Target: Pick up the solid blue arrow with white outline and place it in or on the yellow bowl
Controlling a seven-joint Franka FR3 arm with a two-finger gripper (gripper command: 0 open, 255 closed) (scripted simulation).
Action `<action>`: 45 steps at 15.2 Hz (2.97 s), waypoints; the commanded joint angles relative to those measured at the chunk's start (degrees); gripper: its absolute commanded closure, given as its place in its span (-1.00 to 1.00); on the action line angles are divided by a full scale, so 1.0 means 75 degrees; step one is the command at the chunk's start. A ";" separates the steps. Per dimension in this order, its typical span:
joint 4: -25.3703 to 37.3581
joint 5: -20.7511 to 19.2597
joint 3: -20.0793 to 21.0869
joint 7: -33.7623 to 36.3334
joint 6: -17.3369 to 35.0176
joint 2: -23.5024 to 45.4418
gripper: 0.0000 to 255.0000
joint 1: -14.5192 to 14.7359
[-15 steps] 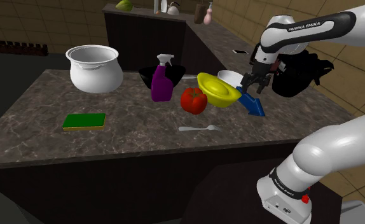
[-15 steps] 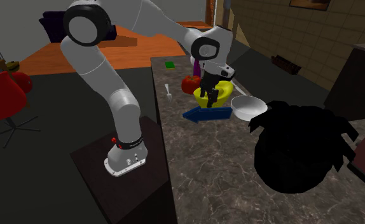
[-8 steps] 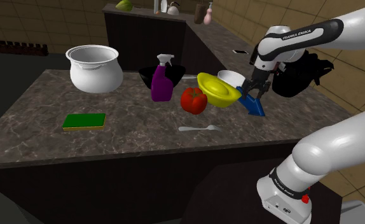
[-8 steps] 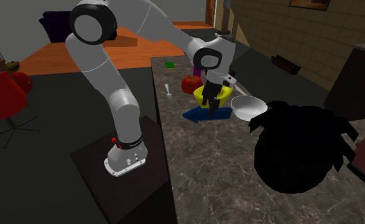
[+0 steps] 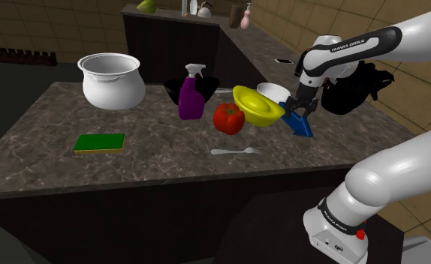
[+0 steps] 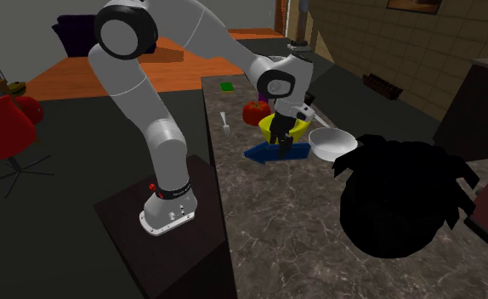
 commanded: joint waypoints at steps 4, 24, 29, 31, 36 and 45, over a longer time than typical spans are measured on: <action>-0.0036 0.0002 0.0007 -0.0005 -0.0001 0.0026 1.00 0.0014; 0.0773 -0.0034 0.0147 0.0103 -0.1359 -0.0534 1.00 0.0006; 0.1173 -0.0029 0.0199 0.0130 -0.1901 -0.0679 1.00 0.0011; 0.1343 -0.0024 0.0218 0.0139 -0.2115 -0.0723 1.00 0.0014; 0.1793 -0.0009 0.0263 0.0155 -0.2641 -0.0801 1.00 0.0025; 0.2693 0.0031 0.0329 0.0170 -0.3568 -0.0827 1.00 0.0052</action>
